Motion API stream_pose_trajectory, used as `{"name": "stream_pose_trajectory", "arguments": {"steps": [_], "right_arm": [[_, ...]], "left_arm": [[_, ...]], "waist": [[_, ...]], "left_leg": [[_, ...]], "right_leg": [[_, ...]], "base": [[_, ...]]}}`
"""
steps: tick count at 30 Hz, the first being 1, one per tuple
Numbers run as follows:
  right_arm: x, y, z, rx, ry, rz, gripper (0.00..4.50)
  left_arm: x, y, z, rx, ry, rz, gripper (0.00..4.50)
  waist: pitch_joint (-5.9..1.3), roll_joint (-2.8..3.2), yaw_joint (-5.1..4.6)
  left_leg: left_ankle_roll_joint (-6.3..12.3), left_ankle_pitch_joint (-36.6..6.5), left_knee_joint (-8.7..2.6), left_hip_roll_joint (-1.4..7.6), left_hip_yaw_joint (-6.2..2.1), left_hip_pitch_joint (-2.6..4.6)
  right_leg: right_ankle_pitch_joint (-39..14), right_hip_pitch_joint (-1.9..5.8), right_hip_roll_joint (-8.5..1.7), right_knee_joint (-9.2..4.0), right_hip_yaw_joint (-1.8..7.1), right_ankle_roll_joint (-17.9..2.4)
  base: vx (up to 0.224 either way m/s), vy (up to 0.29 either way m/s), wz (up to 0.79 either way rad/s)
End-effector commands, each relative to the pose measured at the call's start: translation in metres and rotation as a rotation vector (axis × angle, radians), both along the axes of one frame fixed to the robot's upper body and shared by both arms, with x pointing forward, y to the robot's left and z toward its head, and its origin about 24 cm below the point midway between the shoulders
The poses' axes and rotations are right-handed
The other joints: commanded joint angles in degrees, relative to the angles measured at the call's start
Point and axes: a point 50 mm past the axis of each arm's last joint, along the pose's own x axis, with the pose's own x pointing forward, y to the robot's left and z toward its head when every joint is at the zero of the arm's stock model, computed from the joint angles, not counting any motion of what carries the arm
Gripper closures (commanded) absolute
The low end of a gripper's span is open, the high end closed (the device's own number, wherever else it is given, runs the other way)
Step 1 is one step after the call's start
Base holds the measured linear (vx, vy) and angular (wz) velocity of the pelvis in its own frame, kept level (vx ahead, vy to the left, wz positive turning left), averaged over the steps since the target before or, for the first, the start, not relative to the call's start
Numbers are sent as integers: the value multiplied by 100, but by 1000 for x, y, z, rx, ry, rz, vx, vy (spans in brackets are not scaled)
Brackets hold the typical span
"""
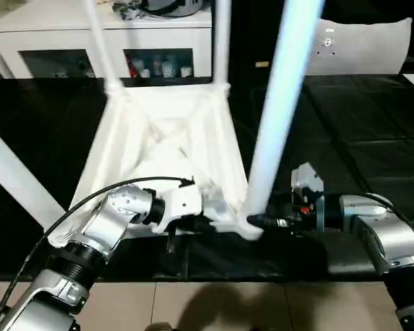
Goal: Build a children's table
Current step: Rotate leg to tighten
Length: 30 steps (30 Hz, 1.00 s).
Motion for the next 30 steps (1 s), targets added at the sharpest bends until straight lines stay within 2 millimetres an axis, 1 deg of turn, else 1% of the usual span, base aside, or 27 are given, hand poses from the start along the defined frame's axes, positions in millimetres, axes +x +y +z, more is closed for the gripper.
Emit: {"name": "stream_pose_trajectory", "arguments": {"steps": [1, 3, 4, 5, 8, 9, 11, 15, 17, 18, 19, 20, 21, 22, 23, 24, 25, 26, 27, 28, 29, 30], "right_arm": [[0, 3, 7, 12, 3, 55, 181], [-3, 5, 7, 14, 22, 85, 196], [-3, 5, 6, 14, 24, 86, 196], [-5, 6, 6, 15, 39, 107, 221], [-7, 6, 6, 21, 52, 123, 231], [-8, 6, 6, 22, 54, 127, 231], [-9, 6, 6, 22, 61, 133, 246], [-12, 8, 4, 34, 71, 125, 250], [-11, 10, 3, 56, 69, 72, 251], [-8, 12, 2, 52, 59, 33, 251], [-7, 13, 1, 47, 52, 8, 251], [-4, 17, -1, 35, 50, -42, 251], [-1, 22, -4, 24, 37, -104, 251], [4, 27, -6, 23, 30, -166, 251], [9, 32, -8, 24, 32, -248, 251], [13, 35, -9, 25, 36, -306, 251], [16, 37, -10, 25, 39, -339, 251], [21, 44, -13, 16, 43, -420, 251], [24, 48, -16, 1, 40, -463, 252], [27, 53, -19, -9, 49, -519, 252], [27, 53, -19, -9, 49, -519, 252], [32, 60, -23, -26, 55, -610, 252]], "left_arm": [[-5, -6, 7, 1, -29, -104, 450], [-6, -5, 7, 3, -26, -119, 450], [-6, -5, 7, 3, -26, -119, 450], [-6, -4, 8, 5, -24, -125, 450], [-6, -4, 7, 5, -24, -130, 450], [-6, -4, 7, 5, -24, -131, 450], [-6, -3, 7, 2, -21, -128, 450], [-5, -3, 7, -13, -14, -99, 450], [-3, -5, 9, -44, -5, -45, 450], [-2, -7, 10, -58, -2, -27, 450], [-2, -8, 11, -68, -1, -17, 450], [-2, -10, 11, -73, -7, 3, 450], [-2, -13, 12, -78, 0, 33, 450], [-2, -16, 12, -86, 4, 62, 450], [-1, -21, 13, -100, 1, 96, 450], [-1, -24, 14, -111, -2, 120, 450], [0, -27, 14, -117, -3, 138, 450], [2, -36, 15, -142, 0, 196, 450], [3, -42, 16, -156, 1, 230, 450], [5, -48, 16, -171, 0, 270, 450], [5, -48, 16, -171, 0, 270, 450], [9, -59, 18, -193, -8, 337, 450]], "waist": [[-377, -85, -11], [-380, -75, 0], [-383, -71, 9], [-384, -70, 15], [-391, -73, 19], [-389, -75, 19], [-391, -74, 23], [-384, -77, 24], [-384, -78, 32], [-383, -86, 21], [-375, -86, 13], [-366, -87, -10], [-362, -81, -19], [-339, -51, -49], [-333, -62, -104], [-326, -59, -149], [-316, -66, -237], [-322, -72, -314], [-319, -60, -350], [-318, -62, -412], [-312, -65, -448], [-327, -62, -475]], "left_leg": [[406, -1228, -421, 196, 34, -41], [396, -1207, -417, 198, 36, -33], [391, -1185, -418, 204, 35, -33], [387, -1154, -419, 207, 32, -32], [378, -1101, -414, 203, 36, -36], [379, -1104, -413, 201, 38, -37], [373, -1089, -411, 198, 37, -40], [369, -1109, -414, 196, 38, -40], [350, -1090, -415, 200, 37, -39], [343, -1090, -416, 201, 39, -42], [319, -1089, -423, 190, 34, -49], [295, -1172, -428, 176, 36, -39], [274, -1209, -431, 175, 31, -35], [204, -1321, -447, 168, 21, -39], [131, -1425, -452, 148, 13, -35], [81, -1466, -454, 142, 5, -37], [27, -1571, -454, 105, -15, -72], [9, -1626, -441, 87, -25, -59], [15, -1649, -430, 79, -22, -53], [34, -1685, -413, 69, -25, -55], [42, -1705, -413, 63, -27, -63], [78, -1699, -396, 47, -25, -55]], "right_leg": [[-2117, 358, -256, -379, 279, -983], [-2094, 348, -252, -373, 282, -986], [-2074, 349, -257, -371, 285, -988], [-2009, 350, -250, -361, 286, -1003], [-1917, 354, -255, -348, 290, -1029], [-1925, 354, -255, -351, 289, -1029], [-1959, 358, -257, -355, 285, -1012], [-2037, 356, -252, -365, 283, -977], [-2054, 355, -260, -365, 287, -965], [-2063, 357, -261, -366, 288, -961], [-2132, 359, -257, -372, 282, -929], [-2341, 351, -251, -401, 271, -853], [-2428, 347, -253, -406, 267, -818], [-2620, 341, -252, -437, 258, -744], [-2813, 338, -247, -459, 239, -656], [-2891, 336, -243, -463, 232, -620], [-3134, 364, -233, -502, 187, -479], [-3250, 348, -230, -537, 170, -389], [-3283, 334, -225, -546, 166, -376], [-3331, 319, -221, -568, 151, -358], [-3368, 324, -216, -577, 141, -342], [-3379, 312, -211, -592, 134, -321]], "base": [[0, 0, 0], [0, 0, 0], [0, 0, 0], [0, 0, 0], [0, 0, 0], [0, 0, 0], [0, 0, 0], [0, 0, 0], [0, 0, 0], [0, 0, 0], [0, 0, 0], [0, 0, 0], [0, 0, 0], [0, 0, 0], [0, 0, 0], [0, 0, 0], [0, 0, 0], [0, 0, 0], [0, 0, 0], [0, 0, 0], [0, 0, 0], [0, 0, 0]]}}
